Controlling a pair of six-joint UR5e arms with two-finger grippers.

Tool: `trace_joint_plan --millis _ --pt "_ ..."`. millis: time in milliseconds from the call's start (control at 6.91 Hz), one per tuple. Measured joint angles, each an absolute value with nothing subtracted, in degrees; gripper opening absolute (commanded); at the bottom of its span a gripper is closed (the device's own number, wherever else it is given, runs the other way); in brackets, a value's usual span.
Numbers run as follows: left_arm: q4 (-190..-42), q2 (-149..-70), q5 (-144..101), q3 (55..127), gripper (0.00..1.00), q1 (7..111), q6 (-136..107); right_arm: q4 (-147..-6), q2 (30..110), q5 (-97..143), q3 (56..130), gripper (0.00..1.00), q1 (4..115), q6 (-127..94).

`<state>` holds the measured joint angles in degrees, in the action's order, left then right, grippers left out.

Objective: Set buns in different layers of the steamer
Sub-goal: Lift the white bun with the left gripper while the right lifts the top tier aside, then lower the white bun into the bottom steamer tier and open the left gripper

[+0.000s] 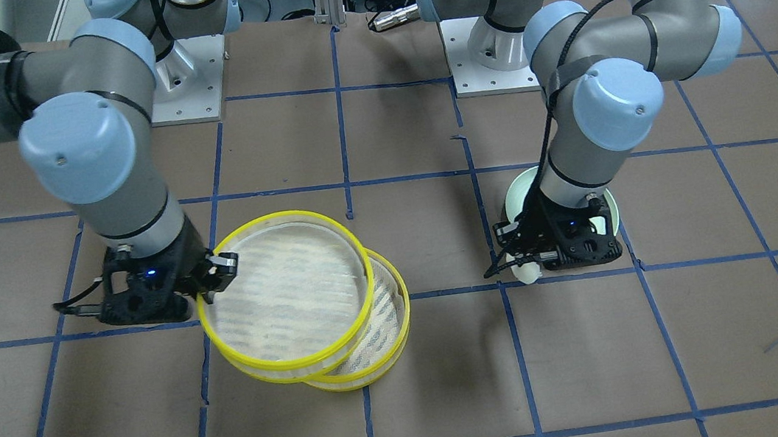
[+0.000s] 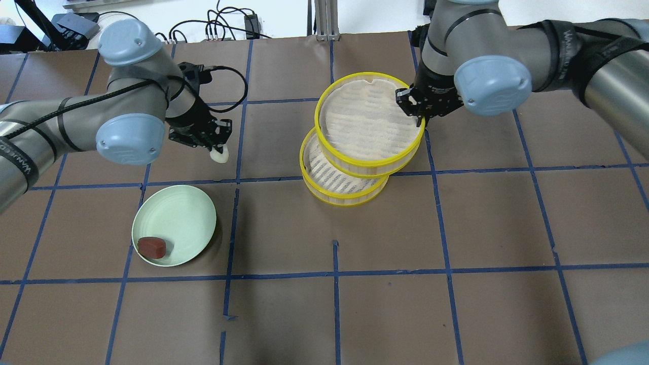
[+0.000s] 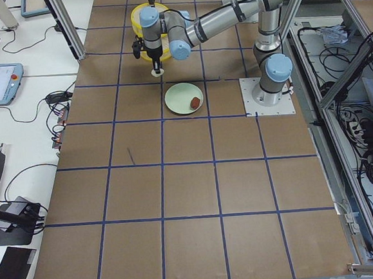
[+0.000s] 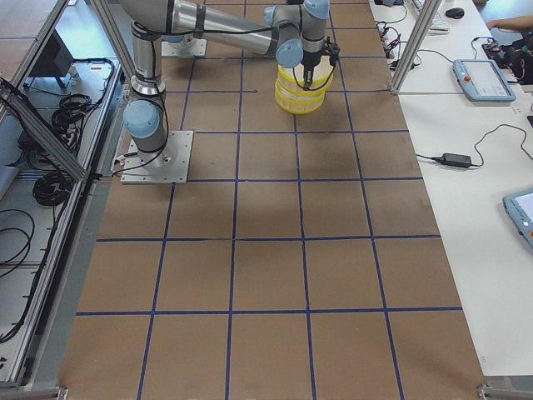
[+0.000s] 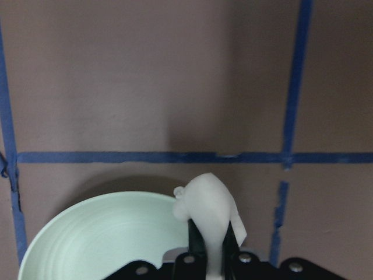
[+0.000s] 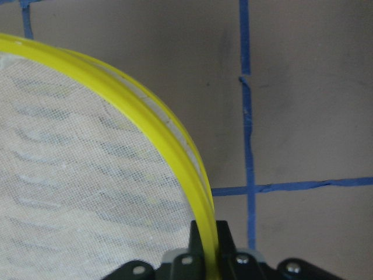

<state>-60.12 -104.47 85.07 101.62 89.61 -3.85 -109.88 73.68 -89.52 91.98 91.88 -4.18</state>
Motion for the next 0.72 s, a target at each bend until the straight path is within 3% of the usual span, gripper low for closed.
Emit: trace_joint_plan --millis 434,579,724 --pt "-53.45 -107.07 73.93 98.78 0.02 94.34 -12.47 -110.12 72.76 -91.97 91.94 0.10 81.27 14.57" --pt "-48.21 -109.81 71.71 98.67 0.13 97.07 -16.07 -110.18 72.21 -92.99 92.33 0.10 80.35 16.42" --pt "-43.36 -112.72 70.93 98.66 0.86 99.88 -21.37 -110.20 71.83 -93.69 92.66 0.10 80.02 17.13"
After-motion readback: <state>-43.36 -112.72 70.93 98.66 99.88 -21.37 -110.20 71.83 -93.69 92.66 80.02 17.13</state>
